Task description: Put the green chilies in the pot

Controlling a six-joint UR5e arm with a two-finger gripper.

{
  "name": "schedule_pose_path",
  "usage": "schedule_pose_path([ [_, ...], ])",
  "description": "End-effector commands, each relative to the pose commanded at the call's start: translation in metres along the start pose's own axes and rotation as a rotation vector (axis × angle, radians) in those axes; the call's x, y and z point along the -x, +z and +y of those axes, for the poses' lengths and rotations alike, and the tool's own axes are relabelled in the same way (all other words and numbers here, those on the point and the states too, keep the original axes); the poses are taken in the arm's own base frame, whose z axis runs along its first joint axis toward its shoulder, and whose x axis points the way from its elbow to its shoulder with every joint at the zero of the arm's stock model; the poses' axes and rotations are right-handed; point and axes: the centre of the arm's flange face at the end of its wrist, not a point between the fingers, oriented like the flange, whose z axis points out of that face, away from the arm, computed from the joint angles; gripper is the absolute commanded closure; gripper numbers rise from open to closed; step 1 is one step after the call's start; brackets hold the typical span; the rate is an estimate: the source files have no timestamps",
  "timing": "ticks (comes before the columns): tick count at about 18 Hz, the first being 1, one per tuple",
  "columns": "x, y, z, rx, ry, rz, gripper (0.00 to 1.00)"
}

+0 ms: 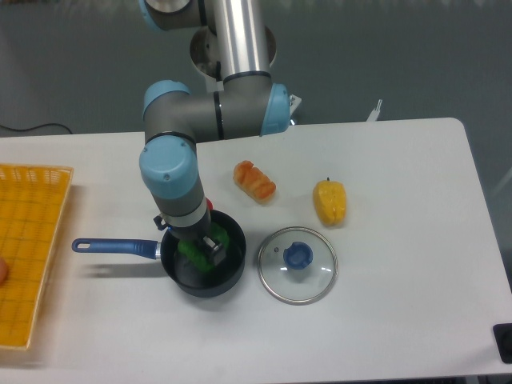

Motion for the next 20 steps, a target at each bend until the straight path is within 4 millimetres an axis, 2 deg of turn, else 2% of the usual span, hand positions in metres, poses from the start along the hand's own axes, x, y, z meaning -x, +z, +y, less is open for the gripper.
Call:
schedule_pose_path([
  [6,-0.003,0.013,-0.002,0.003,0.005,0.001,0.61],
  [10,-0.009,0.026,-0.008,0.025,0.021,0.002,0.57],
  [11,-0.008,0.026,-0.008,0.037,0.023,-0.010,0.54],
  [14,-0.008,0.028,-0.008,0.042,0.023,-0.012,0.53],
  [18,-0.008,0.033,-0.009,0.049,0.025,-0.008,0.46],
  [20,-0.011,0.033,-0.011,0.051,0.031,-0.008,0.39],
])
